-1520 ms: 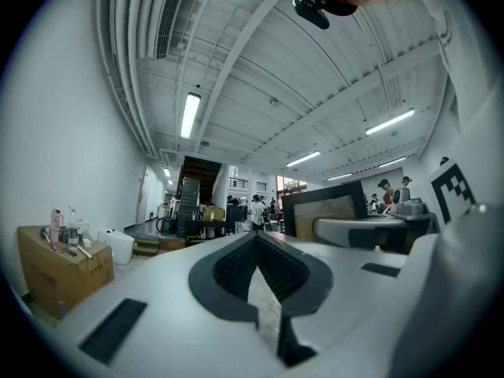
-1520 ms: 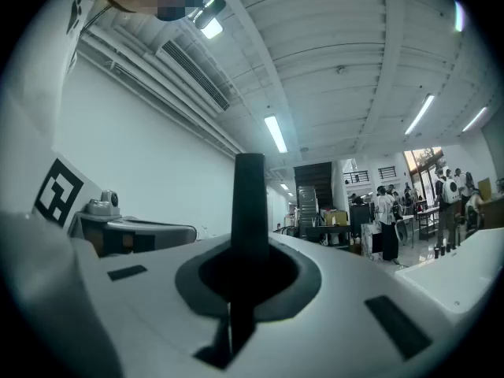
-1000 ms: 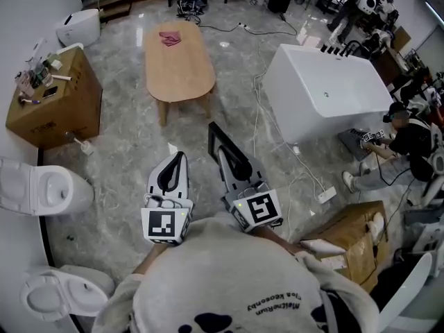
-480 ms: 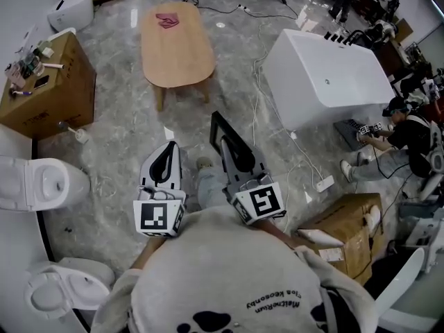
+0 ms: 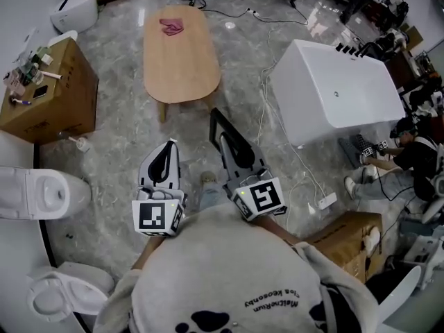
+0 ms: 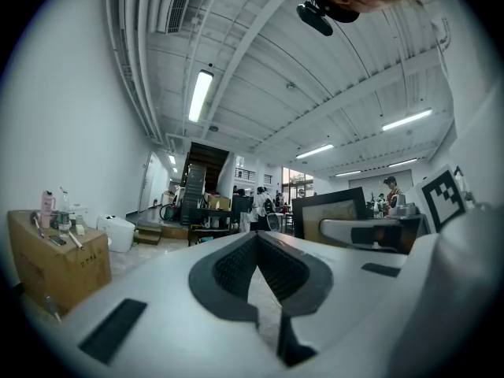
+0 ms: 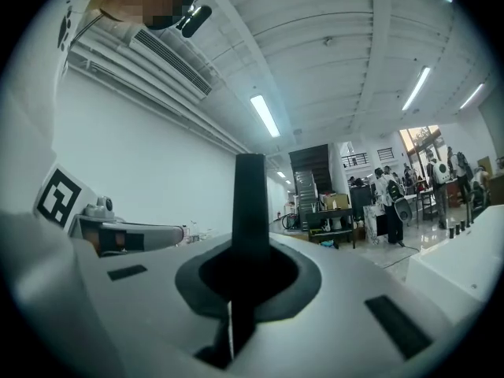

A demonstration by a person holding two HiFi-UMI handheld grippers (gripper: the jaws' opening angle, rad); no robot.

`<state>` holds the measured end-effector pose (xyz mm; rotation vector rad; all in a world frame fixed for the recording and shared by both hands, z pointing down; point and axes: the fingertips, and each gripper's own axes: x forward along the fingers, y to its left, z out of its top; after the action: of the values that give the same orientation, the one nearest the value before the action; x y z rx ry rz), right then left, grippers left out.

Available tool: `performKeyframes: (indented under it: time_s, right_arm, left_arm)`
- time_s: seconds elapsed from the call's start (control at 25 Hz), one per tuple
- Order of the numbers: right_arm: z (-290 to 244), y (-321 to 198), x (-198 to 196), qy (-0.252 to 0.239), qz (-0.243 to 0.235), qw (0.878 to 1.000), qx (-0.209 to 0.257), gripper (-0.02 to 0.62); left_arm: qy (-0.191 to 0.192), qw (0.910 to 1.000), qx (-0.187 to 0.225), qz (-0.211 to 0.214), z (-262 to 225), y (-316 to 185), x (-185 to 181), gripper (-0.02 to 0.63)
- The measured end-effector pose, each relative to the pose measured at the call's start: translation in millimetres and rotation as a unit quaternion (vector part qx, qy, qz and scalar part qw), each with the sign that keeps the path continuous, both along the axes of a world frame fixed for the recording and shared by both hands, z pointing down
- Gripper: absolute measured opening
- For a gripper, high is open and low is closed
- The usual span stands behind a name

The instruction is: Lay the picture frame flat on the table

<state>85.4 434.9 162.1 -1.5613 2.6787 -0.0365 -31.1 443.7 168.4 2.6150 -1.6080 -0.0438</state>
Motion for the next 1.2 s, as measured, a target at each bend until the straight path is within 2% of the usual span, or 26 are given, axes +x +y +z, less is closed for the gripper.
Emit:
performKeyframes:
  time_s: [0.32, 0.56, 0.88, 1.2]
  right_arm:
    - [0, -81, 19, -0.005, -0.041, 0.999, -0.005, 0.018]
    - [2, -122, 31, -0.010, -0.066, 0.998, -0.006, 0.018]
    - [10, -144, 36, -0.023, -0.078, 0.996, -0.023, 0.018]
    - [22, -150, 44, -0.021, -0.067, 0.997, -0.035, 0.018]
  left_arm:
    - [-0.003, 0.9994, -0.001, -0.036, -7, -74, 21, 0.008]
    - [0.001, 0.9985, 0.000, -0.055, -2, -109, 33, 0.008]
    - [-0.005, 0.9968, -0.014, -0.079, 4, -128, 28, 0.008]
    - [-0.003, 0.9977, -0.032, -0.060, 17, -141, 36, 0.008]
